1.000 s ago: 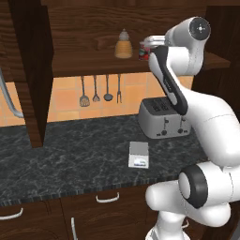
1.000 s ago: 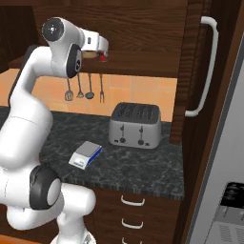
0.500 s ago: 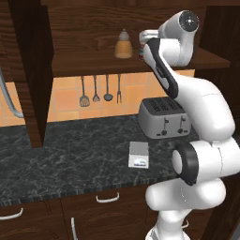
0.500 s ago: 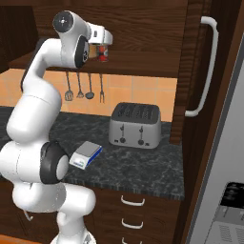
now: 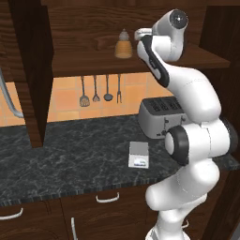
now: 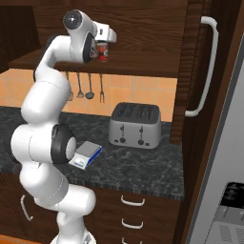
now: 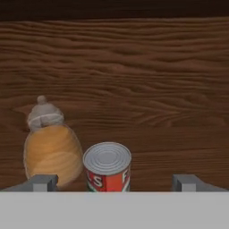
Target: Pick the canned food and place it on the digital scale for weighing, and close the cabinet.
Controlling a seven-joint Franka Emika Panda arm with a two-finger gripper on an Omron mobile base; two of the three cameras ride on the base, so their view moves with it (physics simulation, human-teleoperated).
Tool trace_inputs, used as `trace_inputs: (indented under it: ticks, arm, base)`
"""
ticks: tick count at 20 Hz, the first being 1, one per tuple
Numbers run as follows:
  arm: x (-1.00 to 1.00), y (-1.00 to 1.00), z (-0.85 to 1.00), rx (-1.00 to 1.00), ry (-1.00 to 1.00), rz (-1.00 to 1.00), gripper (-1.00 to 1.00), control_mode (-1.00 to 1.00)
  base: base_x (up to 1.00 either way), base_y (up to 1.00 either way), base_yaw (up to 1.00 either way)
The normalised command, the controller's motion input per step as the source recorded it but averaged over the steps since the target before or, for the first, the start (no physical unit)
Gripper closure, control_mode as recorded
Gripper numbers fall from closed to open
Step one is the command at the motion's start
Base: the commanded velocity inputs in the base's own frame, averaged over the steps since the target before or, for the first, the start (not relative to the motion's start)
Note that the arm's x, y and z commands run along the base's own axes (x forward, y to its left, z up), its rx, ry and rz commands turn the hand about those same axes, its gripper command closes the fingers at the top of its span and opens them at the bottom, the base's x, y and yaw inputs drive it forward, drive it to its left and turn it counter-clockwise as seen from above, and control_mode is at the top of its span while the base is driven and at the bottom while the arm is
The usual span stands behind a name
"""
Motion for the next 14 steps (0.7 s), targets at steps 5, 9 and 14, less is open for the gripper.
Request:
trace_inputs:
  ticks: [5,9,14]
  arm:
    - [0.52,0.04,-0.30,-0.01,0.00,0.00,-1.00,-1.00]
    - [0.31,0.00,-0.25,0.00,0.00,0.00,-1.00,-1.00]
    - [0.00,0.05,-0.40,-0.02,0.00,0.01,-1.00,-1.00]
  base:
    - [0.00,0.00,0.00]
    - [0.00,0.00,0.00]
    - [0.00,0.00,0.00]
